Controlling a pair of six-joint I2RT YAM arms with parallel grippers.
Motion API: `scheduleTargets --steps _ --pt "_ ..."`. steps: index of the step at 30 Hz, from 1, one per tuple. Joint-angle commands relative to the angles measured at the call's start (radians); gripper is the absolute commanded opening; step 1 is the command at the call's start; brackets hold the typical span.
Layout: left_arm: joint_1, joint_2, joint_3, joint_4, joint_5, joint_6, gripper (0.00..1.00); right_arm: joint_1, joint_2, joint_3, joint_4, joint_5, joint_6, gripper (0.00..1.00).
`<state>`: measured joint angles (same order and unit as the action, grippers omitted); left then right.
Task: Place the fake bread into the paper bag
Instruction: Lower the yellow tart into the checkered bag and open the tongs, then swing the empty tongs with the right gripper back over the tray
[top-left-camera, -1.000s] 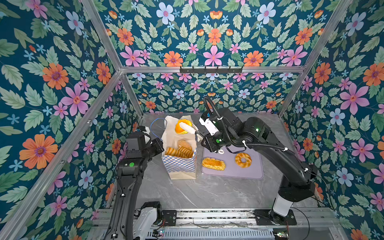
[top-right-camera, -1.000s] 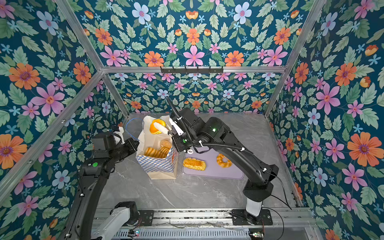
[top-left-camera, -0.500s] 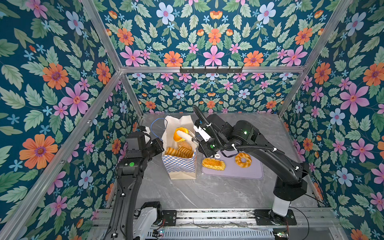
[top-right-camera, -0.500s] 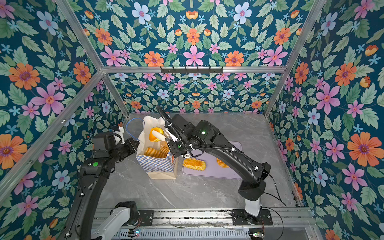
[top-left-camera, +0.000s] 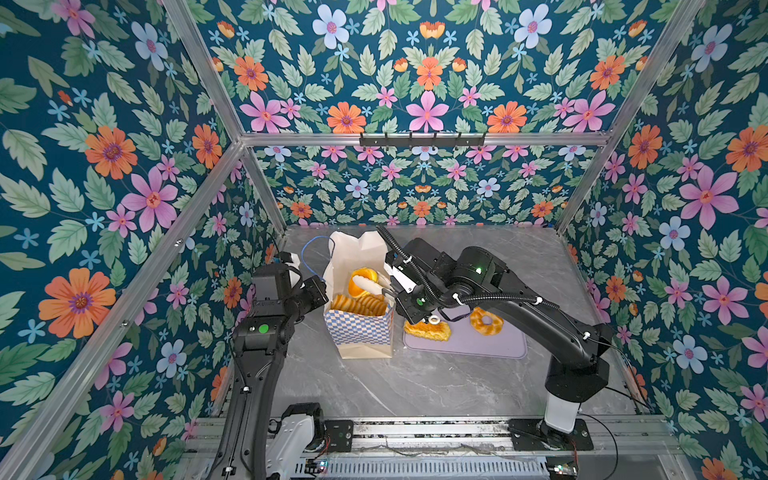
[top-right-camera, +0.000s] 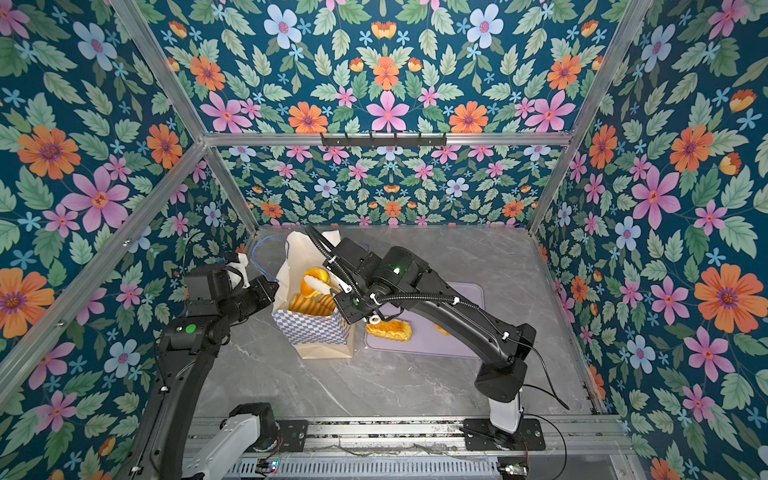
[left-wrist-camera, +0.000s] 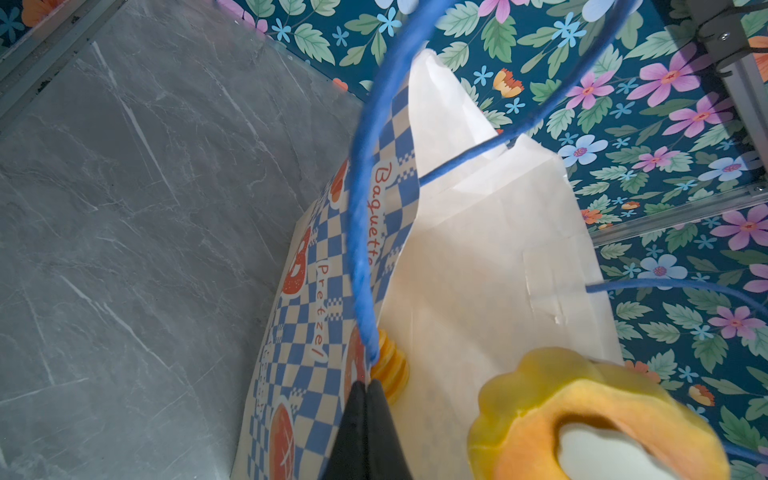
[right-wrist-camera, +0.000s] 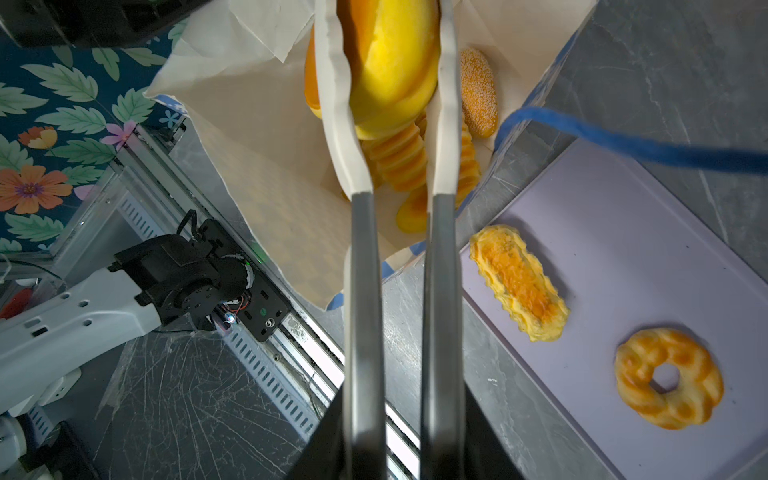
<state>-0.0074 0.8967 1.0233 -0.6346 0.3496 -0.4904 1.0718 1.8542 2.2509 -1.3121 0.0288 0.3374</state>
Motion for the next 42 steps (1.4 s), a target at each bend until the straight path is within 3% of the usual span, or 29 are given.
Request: scheduleTargets --steps 1,16,42 --pt "0.0 -0.002 0.003 0.01 0.005 0.001 0.03 0.0 -0.008 0.0 0.019 0.014 -0.002 0.35" --pt "0.0 -0.004 0.002 0.01 0.007 0.001 0.03 0.005 -0.009 0.006 0.029 0.01 0.006 0.43" --pt "0.0 0.0 0.01 0.009 0.007 0.0 0.03 0.005 -0.143 -0.071 0.144 0.127 0.012 0.4"
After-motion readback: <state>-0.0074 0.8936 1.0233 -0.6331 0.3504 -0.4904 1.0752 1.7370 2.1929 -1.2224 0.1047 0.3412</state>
